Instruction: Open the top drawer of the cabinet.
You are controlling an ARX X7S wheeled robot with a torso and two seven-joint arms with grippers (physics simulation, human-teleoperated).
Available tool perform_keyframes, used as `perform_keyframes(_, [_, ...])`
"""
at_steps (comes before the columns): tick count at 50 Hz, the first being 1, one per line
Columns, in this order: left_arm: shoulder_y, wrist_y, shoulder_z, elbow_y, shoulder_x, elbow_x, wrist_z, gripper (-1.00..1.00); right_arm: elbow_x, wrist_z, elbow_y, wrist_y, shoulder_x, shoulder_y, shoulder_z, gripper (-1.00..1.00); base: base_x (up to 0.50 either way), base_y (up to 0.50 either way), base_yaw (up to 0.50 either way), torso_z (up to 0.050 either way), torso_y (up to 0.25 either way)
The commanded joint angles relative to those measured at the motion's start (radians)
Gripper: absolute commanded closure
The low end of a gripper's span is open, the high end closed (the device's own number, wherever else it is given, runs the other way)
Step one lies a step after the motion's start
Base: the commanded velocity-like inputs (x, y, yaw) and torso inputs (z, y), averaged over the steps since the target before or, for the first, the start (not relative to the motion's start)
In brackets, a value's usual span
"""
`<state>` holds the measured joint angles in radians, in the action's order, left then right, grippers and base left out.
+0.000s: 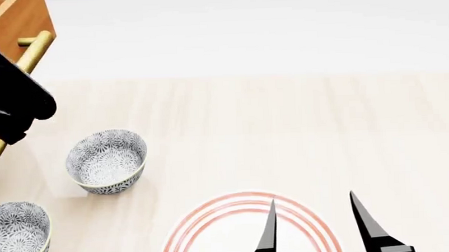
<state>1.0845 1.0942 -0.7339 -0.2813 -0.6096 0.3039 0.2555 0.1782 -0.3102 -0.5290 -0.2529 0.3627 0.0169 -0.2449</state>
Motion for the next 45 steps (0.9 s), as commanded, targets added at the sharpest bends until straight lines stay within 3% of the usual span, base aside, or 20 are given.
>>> perform_keyframes(1, [0.080, 0.137, 0.206, -0.025, 0.059, -0.102, 0.082, -1.00, -0.001, -0.003, 0.002, -0.003, 0.003, 0.004, -0.006, -1.00, 0.00, 0.00, 0.00, 0.000, 0.000])
perform_keyframes(13, [0.248, 0.335, 0.433, 0.242, 0.199, -0.191, 0.121, -1.00, -0.001, -0.006, -0.005, -0.010, 0.007, 0.007, -0.010, -1.00, 0.00, 0.00, 0.00, 0.000, 0.000])
perform_keyframes(26, [0.278, 0.447, 0.567, 0.362, 0.278, -0.213, 0.118, -1.00, -0.003, -0.009, -0.003, -0.014, 0.010, 0.011, -0.017, -1.00, 0.00, 0.00, 0.00, 0.000, 0.000])
perform_keyframes(27, [0.297, 0.476, 0.633, 0.403, 0.311, -0.197, 0.117, -1.00, -0.002, -0.010, -0.005, -0.015, 0.011, 0.010, -0.016, -1.00, 0.00, 0.00, 0.00, 0.000, 0.000])
perform_keyframes(30, [0.303, 0.476, 0.634, 0.422, 0.331, -0.125, 0.190, -1.00, 0.000, -0.010, -0.006, -0.016, 0.012, 0.011, -0.015, -1.00, 0.00, 0.00, 0.00, 0.000, 0.000])
perform_keyframes(34, [0.330, 0.476, 0.688, 0.519, 0.421, 0.218, 0.430, -1.00, 0.000, -0.012, -0.007, -0.017, 0.013, 0.010, -0.016, -1.00, 0.00, 0.00, 0.00, 0.000, 0.000])
perform_keyframes(36, [0.331, 0.474, 0.686, 0.541, 0.430, 0.269, 0.466, -1.00, 0.000, -0.012, -0.005, -0.015, 0.014, 0.010, -0.016, -1.00, 0.00, 0.00, 0.00, 0.000, 0.000])
perform_keyframes(45, [0.342, 0.418, 0.715, 0.613, 0.433, 0.296, 0.420, -1.00, -0.004, -0.015, 0.001, -0.012, 0.014, 0.012, -0.023, -1.00, 0.00, 0.00, 0.00, 0.000, 0.000])
